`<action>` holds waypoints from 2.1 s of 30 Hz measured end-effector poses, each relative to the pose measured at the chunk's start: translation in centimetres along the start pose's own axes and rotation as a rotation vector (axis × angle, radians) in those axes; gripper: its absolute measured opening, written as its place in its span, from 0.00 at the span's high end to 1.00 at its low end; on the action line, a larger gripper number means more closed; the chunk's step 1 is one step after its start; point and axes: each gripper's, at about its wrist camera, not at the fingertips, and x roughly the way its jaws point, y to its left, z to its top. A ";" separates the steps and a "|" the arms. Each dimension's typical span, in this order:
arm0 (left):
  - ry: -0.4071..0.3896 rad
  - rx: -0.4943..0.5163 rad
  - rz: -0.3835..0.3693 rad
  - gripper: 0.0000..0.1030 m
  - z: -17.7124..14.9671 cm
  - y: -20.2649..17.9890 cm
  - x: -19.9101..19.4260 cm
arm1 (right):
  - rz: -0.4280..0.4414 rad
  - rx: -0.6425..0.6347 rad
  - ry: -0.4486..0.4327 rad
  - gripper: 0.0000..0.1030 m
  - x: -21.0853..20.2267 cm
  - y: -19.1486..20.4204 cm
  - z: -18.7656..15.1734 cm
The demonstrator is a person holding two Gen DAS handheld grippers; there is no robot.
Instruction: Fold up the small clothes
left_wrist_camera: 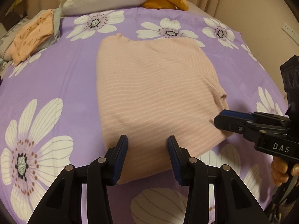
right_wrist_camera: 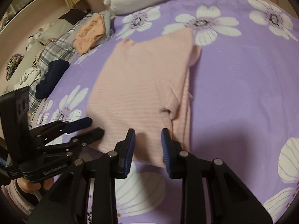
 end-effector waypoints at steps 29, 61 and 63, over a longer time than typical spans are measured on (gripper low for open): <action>0.006 -0.120 0.038 0.58 -1.9 2.8 -0.9 | -0.051 0.057 -0.023 0.70 -1.6 -1.4 -1.9; -0.120 -0.114 0.098 0.31 -2.5 1.1 -9.0 | -0.153 -0.035 -0.158 0.38 -9.0 3.0 -3.1; -0.122 -0.112 0.104 0.28 -2.5 0.9 -9.5 | -0.158 -0.041 -0.166 0.34 -9.5 3.4 -3.1</action>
